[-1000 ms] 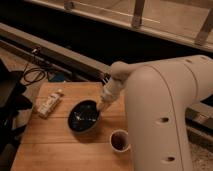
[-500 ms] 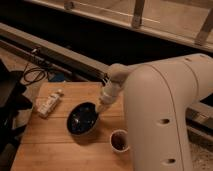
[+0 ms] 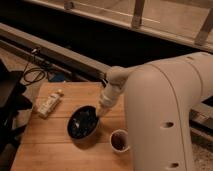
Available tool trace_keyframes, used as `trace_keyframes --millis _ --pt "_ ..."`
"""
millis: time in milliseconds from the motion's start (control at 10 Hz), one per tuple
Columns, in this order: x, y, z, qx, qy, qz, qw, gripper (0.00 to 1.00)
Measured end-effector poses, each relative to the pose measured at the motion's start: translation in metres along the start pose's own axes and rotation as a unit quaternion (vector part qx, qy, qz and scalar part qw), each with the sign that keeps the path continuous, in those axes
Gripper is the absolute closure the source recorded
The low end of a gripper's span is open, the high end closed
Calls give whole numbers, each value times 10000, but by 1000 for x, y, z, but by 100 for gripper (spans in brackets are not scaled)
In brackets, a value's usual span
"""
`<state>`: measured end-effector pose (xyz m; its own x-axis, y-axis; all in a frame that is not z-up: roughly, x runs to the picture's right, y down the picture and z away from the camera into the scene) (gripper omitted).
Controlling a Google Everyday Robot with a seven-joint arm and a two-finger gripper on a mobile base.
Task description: Drag the ceramic bowl in a circle
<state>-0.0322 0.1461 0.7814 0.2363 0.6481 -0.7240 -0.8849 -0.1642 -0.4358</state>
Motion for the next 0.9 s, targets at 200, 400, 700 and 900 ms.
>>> trace_keyframes --millis 200,400,700,900 --pt "1 3 3 39 33 -17 10000 100" --pt "4 3 4 97 55 -20 9999 100" --pt "8 7 8 145 87 -28 9999 100" --pt "12 11 12 200 126 -35 9997 100"
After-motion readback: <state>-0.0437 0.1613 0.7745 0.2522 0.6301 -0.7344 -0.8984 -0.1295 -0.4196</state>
